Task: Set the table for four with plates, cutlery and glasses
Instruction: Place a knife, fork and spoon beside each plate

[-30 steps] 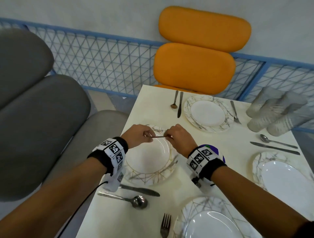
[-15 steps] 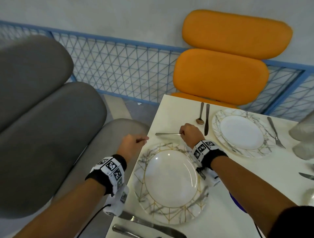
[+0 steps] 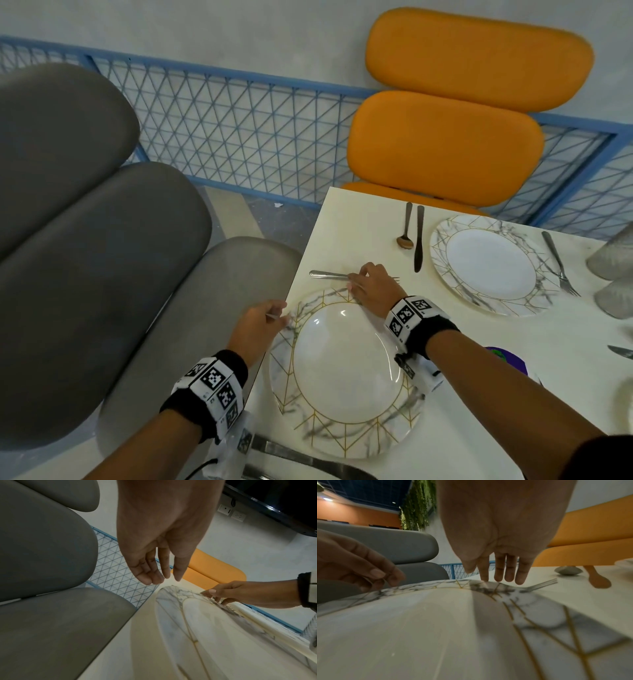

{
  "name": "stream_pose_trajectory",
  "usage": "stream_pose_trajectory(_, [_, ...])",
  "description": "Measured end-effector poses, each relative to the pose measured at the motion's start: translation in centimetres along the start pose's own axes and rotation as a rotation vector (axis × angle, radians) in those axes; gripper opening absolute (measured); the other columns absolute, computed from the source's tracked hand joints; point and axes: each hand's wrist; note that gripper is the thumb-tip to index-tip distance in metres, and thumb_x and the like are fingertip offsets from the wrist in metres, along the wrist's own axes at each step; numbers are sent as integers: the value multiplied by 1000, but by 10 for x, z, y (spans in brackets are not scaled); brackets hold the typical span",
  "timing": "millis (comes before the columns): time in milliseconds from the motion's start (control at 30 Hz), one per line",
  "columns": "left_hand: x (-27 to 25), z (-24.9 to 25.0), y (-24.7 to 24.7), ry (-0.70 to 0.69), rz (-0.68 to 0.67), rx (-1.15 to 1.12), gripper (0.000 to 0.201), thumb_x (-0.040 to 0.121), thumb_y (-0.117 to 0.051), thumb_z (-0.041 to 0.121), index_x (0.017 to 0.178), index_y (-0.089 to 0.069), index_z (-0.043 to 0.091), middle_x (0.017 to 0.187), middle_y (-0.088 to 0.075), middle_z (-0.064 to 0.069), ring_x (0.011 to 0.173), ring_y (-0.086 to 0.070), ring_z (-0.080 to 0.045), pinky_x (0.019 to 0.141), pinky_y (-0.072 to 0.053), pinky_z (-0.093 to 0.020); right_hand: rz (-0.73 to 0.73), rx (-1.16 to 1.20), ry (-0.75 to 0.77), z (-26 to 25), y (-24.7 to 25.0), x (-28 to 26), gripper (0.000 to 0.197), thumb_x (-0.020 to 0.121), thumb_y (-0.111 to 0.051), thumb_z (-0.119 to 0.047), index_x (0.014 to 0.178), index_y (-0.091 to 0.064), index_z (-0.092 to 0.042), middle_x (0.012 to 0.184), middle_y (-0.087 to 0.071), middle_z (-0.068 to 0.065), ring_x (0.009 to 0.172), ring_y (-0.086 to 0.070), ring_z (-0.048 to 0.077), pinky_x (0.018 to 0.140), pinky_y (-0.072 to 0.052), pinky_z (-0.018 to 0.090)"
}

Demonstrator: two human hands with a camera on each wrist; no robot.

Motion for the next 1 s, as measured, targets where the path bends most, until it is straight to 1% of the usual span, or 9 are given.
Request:
stream_pose_trajectory(167, [-5, -6, 5, 15, 17, 4, 27, 89, -62, 17, 115, -61, 9, 102, -61, 0, 93, -57, -14, 83, -47, -25, -11, -12, -27, -5, -5, 2, 40, 98, -37, -32, 132, -48, -14, 126, -42, 13, 117, -40, 29, 100, -41, 37])
stream_pose_trajectory(300, [-7, -8, 9, -9, 46, 14, 24, 89, -60, 14, 112, -63, 9, 99, -62, 1, 89, -57, -12, 67, -39, -9, -25, 15, -36, -12, -8, 6, 41, 98, -37, -33, 132, -47, -14, 125, -41, 14, 116, -39, 29, 100, -40, 35])
stream_pose_trajectory(367, [-9, -10, 11, -23, 52, 25, 22, 89, -60, 13, 110, -65, 9, 96, -63, 1, 86, -58, -11, 66, -39, -8, -28, 19, -26, -16, -11, 7, 42, 98, -37, -34, 133, -46, -13, 125, -40, 14, 116, -39, 29, 100, -37, 33])
stream_pose_trajectory(467, [-10, -11, 13, -44, 66, 35, 17, 88, -61, 12, 104, -68, 10, 90, -65, 2, 83, -59, -10, 70, -40, -10, -16, 32, -14, -19, -15, 7, 42, 98, -37, -33, 135, -45, -14, 126, -40, 14, 117, -39, 29, 101, -36, 33])
stream_pose_trajectory(533, [-12, -11, 15, -58, 74, 36, 12, 87, -62, 10, 97, -69, 11, 84, -65, 5, 78, -59, -8, 65, -39, -2, -7, 42, -10, -18, -16, 7, 43, 98, -38, -33, 135, -45, -14, 125, -40, 15, 116, -39, 29, 101, -36, 33])
stream_pose_trajectory(600, [-13, -12, 17, -62, 71, 32, 10, 87, -62, 8, 91, -68, 15, 79, -63, 11, 75, -57, -4, 60, -40, 1, -1, 47, -12, -17, -16, 7, 43, 97, -38, -33, 135, -45, -14, 124, -41, 15, 115, -39, 28, 100, -37, 32])
stream_pose_trajectory(733, [-14, -16, 20, -60, 66, 56, 11, 88, -61, 9, 94, -69, 14, 85, -65, 7, 81, -59, -7, 63, -37, 1, -18, 47, -20, -18, -15, 5, 44, 98, -38, -33, 136, -42, -13, 124, -40, 15, 115, -39, 29, 100, -37, 33])
stream_pose_trajectory(867, [-20, -13, 20, -77, 66, 82, 12, 87, -61, 8, 89, -69, 17, 82, -65, 9, 80, -59, -7, 61, -37, 3, 1, 54, -27, -21, -12, -1, 46, 97, -38, -33, 139, -37, -14, 130, -37, 15, 122, -34, 29, 103, -36, 36])
stream_pose_trajectory(1000, [-25, -2, 16, -91, 42, 48, 20, 88, -59, 5, 80, -65, 23, 80, -64, 12, 75, -55, 5, 61, -37, 4, 35, 32, -52, -16, -5, -16, 47, 97, -37, -34, 140, -35, -14, 137, -34, 13, 127, -31, 28, 103, -38, 37])
Point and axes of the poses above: each hand's wrist, its own x-axis towards the middle knuckle, its own y-axis out of the back of the hand, z = x × y
